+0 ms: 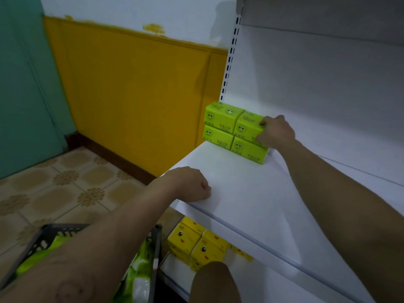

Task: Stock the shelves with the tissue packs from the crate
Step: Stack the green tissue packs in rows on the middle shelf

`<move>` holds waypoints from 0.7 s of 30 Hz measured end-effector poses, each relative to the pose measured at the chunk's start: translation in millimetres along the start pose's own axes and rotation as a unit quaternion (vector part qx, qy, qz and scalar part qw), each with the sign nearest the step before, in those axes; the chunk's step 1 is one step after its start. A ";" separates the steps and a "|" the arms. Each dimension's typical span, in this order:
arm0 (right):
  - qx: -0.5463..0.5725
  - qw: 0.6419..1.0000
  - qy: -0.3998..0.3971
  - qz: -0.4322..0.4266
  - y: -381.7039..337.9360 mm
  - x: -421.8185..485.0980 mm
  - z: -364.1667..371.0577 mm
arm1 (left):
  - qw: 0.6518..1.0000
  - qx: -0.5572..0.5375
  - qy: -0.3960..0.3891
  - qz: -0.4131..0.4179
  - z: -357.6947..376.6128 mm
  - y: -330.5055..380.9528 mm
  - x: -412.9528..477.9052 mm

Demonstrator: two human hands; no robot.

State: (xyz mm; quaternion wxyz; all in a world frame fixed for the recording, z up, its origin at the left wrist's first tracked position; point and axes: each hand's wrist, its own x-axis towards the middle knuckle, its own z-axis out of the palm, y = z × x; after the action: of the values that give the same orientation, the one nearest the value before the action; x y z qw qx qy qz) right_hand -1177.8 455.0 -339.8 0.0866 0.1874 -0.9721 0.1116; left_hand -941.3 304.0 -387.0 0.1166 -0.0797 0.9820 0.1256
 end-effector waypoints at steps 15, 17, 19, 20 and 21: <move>0.291 0.930 0.062 -0.215 -145.1 -232.1 62.0 | 0.941 -0.230 0.246 0.025 64.2 -59.9 -66.0; 0.307 0.920 0.043 -0.242 -158.7 -255.2 81.8 | 0.916 -0.240 0.322 -0.029 79.6 -88.8 -93.8; 0.304 0.916 0.012 -0.260 -164.0 -264.0 97.5 | 0.908 -0.249 0.328 -0.082 89.3 -112.6 -113.0; 0.295 0.917 -0.017 -0.267 -169.7 -270.4 108.8 | 0.906 -0.255 0.314 -0.123 98.8 -126.6 -124.4; 0.275 0.922 -0.050 -0.269 -174.3 -276.4 120.2 | 0.903 -0.264 0.298 -0.165 110.0 -140.9 -133.9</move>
State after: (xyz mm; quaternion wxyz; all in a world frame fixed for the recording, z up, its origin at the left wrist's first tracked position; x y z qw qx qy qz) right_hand -873.3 362.6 -481.1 0.0102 0.4632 -0.8194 0.3376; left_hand -763.6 215.5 -489.3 -0.1876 -0.3016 0.8749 0.3292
